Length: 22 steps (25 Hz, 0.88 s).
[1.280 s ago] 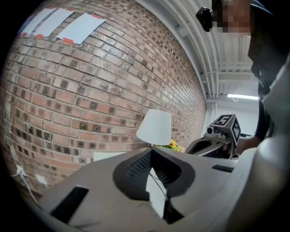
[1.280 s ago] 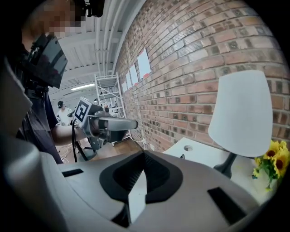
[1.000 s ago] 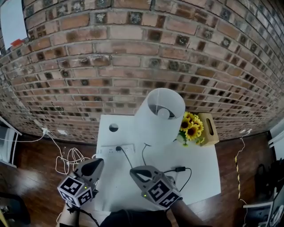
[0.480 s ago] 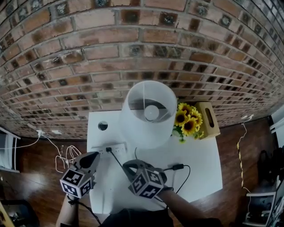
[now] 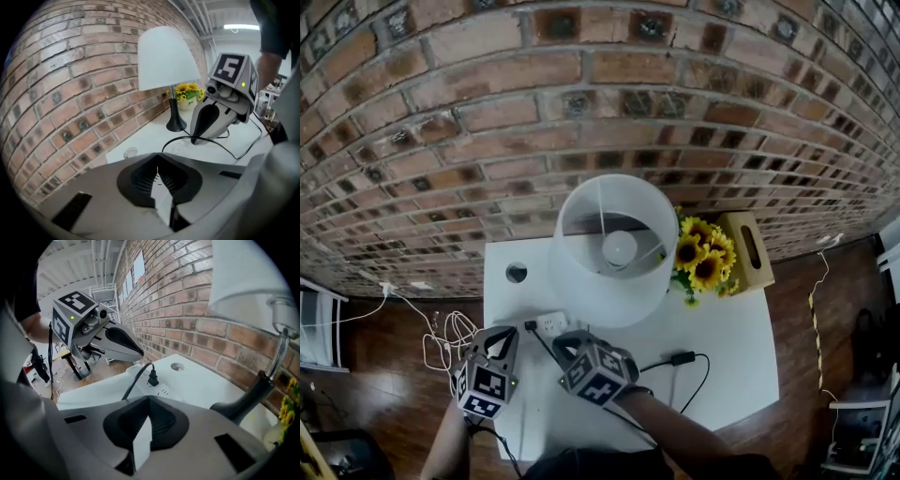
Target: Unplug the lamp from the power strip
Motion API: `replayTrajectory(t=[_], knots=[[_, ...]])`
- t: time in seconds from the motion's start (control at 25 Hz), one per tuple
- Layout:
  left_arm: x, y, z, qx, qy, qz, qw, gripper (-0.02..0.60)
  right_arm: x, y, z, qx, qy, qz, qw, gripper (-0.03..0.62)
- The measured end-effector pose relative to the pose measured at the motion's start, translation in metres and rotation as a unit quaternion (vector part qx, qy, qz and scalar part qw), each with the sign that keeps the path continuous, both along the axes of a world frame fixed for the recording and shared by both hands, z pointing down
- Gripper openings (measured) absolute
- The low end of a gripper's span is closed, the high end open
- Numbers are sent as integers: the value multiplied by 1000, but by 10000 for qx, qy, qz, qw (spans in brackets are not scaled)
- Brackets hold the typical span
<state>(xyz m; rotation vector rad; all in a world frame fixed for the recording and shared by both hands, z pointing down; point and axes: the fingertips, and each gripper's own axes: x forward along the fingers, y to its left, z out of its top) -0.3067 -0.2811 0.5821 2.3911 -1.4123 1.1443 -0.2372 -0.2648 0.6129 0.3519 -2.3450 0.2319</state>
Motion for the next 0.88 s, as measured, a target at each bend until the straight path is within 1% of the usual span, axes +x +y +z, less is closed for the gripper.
replayTrajectory(t=[0.08, 0.2, 0.24, 0.32, 0.36, 0.52, 0.72, 0.88], knots=[[3, -2, 8, -99, -113, 148, 9998, 18, -2, -4, 6, 31, 48, 32, 10000, 3], [7, -5, 21, -256, -219, 350, 9988, 39, -8, -10, 9, -76, -23, 142, 9999, 3], [8, -6, 26, -297, -265, 405, 9984, 52, -10, -11, 10, -147, -49, 171, 9997, 3], [9, -8, 32, -369, -267, 465, 9979, 113, -13, -11, 11, -200, -43, 190, 9996, 3], [10, -9, 34, -392, -243, 496, 9977, 125, -15, -12, 12, -178, -20, 188, 9997, 3], [16, -13, 40, -407, -227, 713, 9964, 130, -20, -17, 14, -164, -26, 222, 9996, 3], [21, -17, 49, -510, -362, 930, 9937, 130, -25, -23, 19, -230, -6, 320, 9992, 3], [25, -20, 52, -536, -287, 1006, 9931, 129, -30, -23, 22, -239, 45, 286, 9993, 3]])
